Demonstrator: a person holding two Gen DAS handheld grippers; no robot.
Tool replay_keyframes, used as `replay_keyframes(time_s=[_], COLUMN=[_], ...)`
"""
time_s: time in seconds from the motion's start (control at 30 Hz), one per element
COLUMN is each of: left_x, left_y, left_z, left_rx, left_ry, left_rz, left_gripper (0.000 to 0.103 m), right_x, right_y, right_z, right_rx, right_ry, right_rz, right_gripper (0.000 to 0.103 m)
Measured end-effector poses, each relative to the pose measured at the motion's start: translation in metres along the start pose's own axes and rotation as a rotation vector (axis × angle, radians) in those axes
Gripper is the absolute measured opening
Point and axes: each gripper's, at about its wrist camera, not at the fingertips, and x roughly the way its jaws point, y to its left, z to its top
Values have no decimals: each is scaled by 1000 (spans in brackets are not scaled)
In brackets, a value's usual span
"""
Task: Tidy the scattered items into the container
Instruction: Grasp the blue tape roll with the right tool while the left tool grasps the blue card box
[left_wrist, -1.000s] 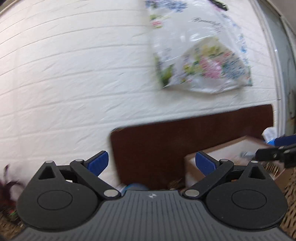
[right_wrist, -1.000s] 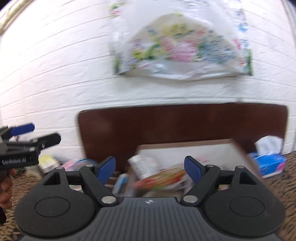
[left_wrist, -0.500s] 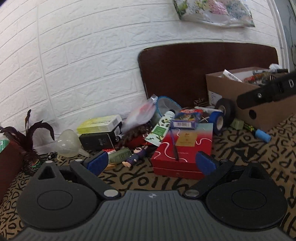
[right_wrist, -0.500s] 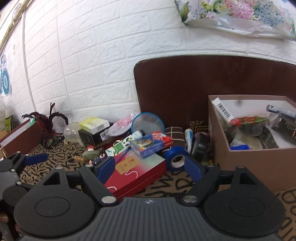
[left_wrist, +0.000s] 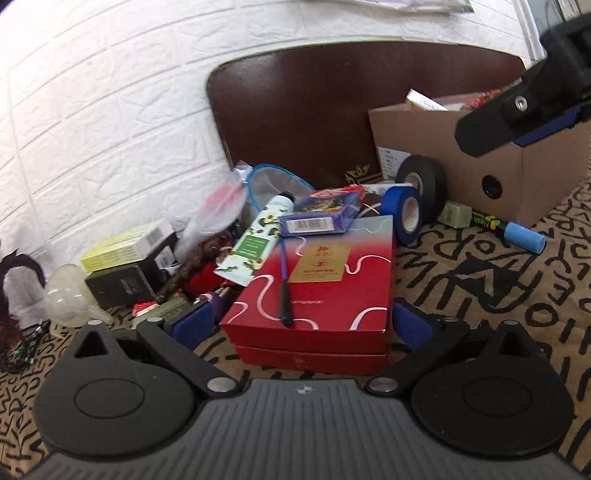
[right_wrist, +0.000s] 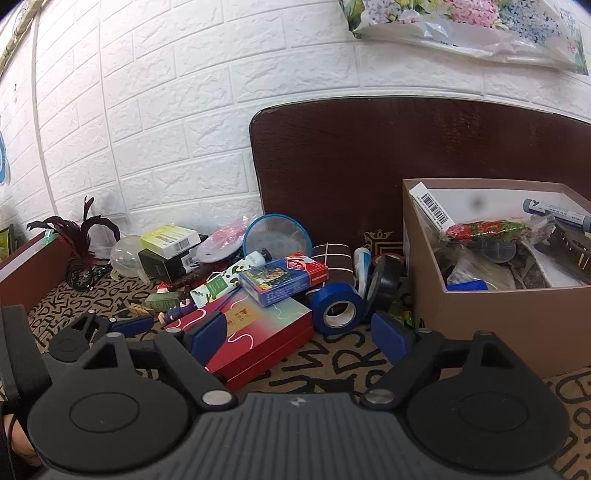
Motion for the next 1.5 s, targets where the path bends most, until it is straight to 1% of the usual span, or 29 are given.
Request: replay_keyframes(time_s=[0.1,0.23,0.4,0.47,0.53,0.67,0.77,0.83,0.87,0.9,0.93,0.97,1.03,1.07,1.1,1.13,1.2,1.23,1.33,1.37,1.4,1.43,1.5], left_x=[7,10,6,10,11,14,11,6,3,0,-4,-8,-18,-20,-23,-26,-29,-29,-27,-24,-18,-11,-1], left_y=[0,0,8,9,10,14,15,15,15,13,7,-1,-25,-37,-45,-50,-60,-65,-73,-75,-77,-77,-77], left_z=[-5,-6,-10,-9,-7,-6,-8,-10,-11,-12,-15,-20,-34,-41,-47,-49,-52,-52,-45,-41,-38,-35,-25], left_rx=[8,34,-1,-4,12,69,84,107,101,101,135,212,413,516,581,623,737,804,961,986,995,988,957], left_ry=[37,40,32,52,63,61,65,47,38,35,23,-7,-80,-107,-139,-166,-202,-210,-180,-163,-141,-113,-18], left_rz=[-12,-40,-56,-62,-75,-128,-146,-187,-187,-152,-81,-24,98,149,185,220,255,258,218,218,232,223,195], left_gripper=[103,103,103,103,103,103,103,103,103,103,103,103,103,103,103,103,103,103,103,103,103,103,103], right_x=[5,7,6,6,7,9,11,12,13,14,14,15,14,14,14,13,9,8,3,1,-2,-4,-8], right_y=[0,5,4,2,1,1,1,1,1,1,2,2,3,3,3,3,3,2,-2,-4,-6,-7,-11], right_z=[1,2,3,3,5,6,6,5,5,4,4,4,4,4,4,4,4,5,6,6,7,7,8], right_rx=[6,-7,-6,0,7,6,5,4,5,6,6,6,8,10,10,10,12,14,27,32,37,41,49], right_ry=[3,4,-1,-10,-17,-19,-15,-14,-13,-12,-10,-10,-15,-16,-16,-18,-28,-32,-44,-50,-57,-63,-72], right_rz=[8,14,17,11,7,9,10,9,10,11,13,14,15,16,18,19,21,20,15,15,14,13,10], right_gripper=[87,87,88,91,92,93,93,93,93,93,93,93,93,93,93,93,93,93,93,93,93,93,93])
